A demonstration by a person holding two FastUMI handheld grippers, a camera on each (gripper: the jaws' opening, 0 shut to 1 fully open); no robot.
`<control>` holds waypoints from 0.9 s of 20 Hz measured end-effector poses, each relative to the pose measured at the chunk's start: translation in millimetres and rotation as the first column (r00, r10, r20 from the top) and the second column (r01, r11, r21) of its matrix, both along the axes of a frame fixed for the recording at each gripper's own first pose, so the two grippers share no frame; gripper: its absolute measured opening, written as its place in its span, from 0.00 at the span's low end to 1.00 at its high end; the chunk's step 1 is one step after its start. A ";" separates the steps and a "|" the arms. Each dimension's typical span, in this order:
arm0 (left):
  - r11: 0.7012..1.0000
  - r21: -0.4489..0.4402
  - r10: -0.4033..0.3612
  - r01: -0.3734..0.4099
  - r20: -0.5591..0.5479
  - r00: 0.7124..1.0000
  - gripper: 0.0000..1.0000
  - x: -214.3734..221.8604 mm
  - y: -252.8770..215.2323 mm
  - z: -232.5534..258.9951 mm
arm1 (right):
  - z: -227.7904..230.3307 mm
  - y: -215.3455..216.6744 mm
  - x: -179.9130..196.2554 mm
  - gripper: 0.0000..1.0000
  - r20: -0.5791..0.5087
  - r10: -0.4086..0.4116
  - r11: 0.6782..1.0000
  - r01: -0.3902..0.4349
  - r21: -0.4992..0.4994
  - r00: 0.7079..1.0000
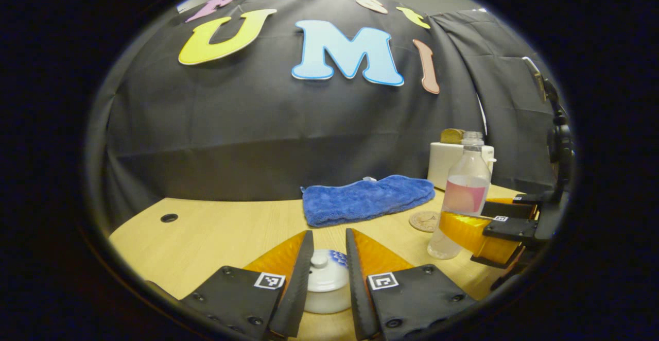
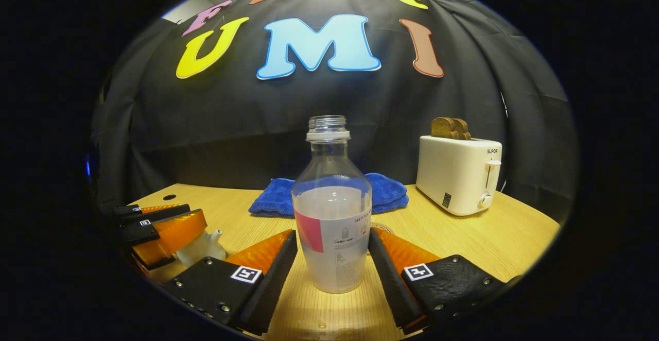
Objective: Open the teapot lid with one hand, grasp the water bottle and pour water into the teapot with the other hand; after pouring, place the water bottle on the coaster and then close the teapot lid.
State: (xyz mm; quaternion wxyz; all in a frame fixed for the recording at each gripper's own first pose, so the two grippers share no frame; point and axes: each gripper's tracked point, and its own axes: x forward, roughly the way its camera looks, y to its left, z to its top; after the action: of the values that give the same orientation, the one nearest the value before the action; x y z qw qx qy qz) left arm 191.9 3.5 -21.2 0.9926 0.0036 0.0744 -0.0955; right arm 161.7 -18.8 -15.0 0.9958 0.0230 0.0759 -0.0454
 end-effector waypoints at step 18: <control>0.999 0.018 0.039 -0.038 -0.029 0.999 0.17 1.8 9.1 -0.8 | 2.1 -3.2 -2.5 0.77 -0.001 0.003 1.000 -0.003 0.009 1.000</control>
State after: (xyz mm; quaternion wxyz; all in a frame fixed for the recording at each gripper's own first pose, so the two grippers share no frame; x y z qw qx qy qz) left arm 193.7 12.5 -21.9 0.9930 0.0093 0.0898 -0.0757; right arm 159.2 -22.0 -12.9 0.9957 0.0276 0.0766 -0.0434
